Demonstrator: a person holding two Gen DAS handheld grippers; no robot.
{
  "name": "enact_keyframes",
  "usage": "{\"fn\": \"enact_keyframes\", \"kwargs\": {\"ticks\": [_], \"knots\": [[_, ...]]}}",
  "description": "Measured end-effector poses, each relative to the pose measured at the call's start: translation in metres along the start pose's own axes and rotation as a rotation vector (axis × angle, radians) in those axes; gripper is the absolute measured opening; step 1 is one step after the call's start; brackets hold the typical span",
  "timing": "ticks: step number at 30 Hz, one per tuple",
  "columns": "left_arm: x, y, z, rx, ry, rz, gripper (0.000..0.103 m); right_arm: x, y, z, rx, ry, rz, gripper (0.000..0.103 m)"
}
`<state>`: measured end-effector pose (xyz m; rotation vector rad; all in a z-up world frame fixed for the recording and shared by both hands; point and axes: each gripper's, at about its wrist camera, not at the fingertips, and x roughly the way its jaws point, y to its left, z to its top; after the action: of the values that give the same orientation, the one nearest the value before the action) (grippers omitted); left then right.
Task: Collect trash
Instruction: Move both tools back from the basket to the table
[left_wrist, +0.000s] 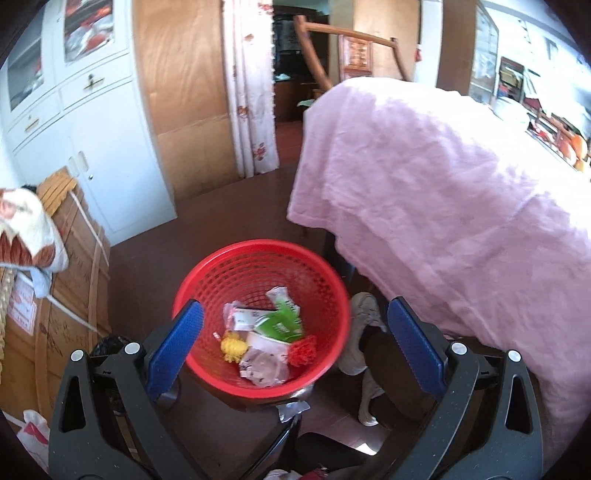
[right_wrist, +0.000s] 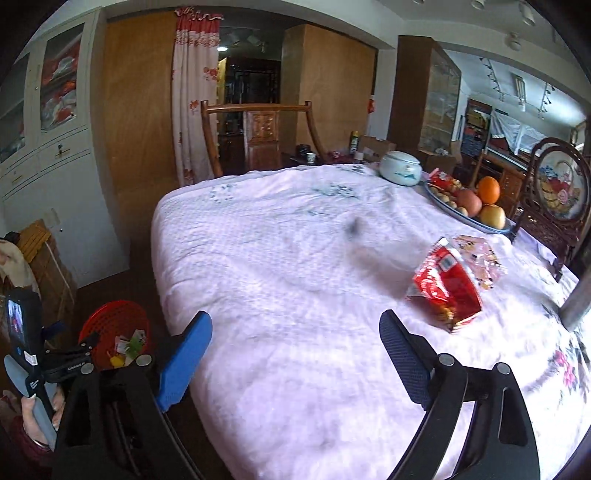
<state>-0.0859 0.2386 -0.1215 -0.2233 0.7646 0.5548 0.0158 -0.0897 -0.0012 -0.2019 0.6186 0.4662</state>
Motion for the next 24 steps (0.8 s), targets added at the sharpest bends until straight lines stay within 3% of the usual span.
{"fn": "enact_keyframes", "kwargs": {"ticks": [7,17,24], "knots": [[-0.008,-0.043,0.004,0.083,-0.004,-0.036,0.096,-0.006,-0.065,-0.012,0.095,0.005,-0.055,0.090],[-0.012,-0.095,0.014,0.165,0.020,-0.116,0.096,-0.014,-0.113,-0.034,0.082,0.036,-0.168,0.095],[-0.033,-0.155,0.047,0.271,-0.030,-0.222,0.096,0.003,-0.174,-0.038,0.125,0.057,-0.299,0.096]]}}
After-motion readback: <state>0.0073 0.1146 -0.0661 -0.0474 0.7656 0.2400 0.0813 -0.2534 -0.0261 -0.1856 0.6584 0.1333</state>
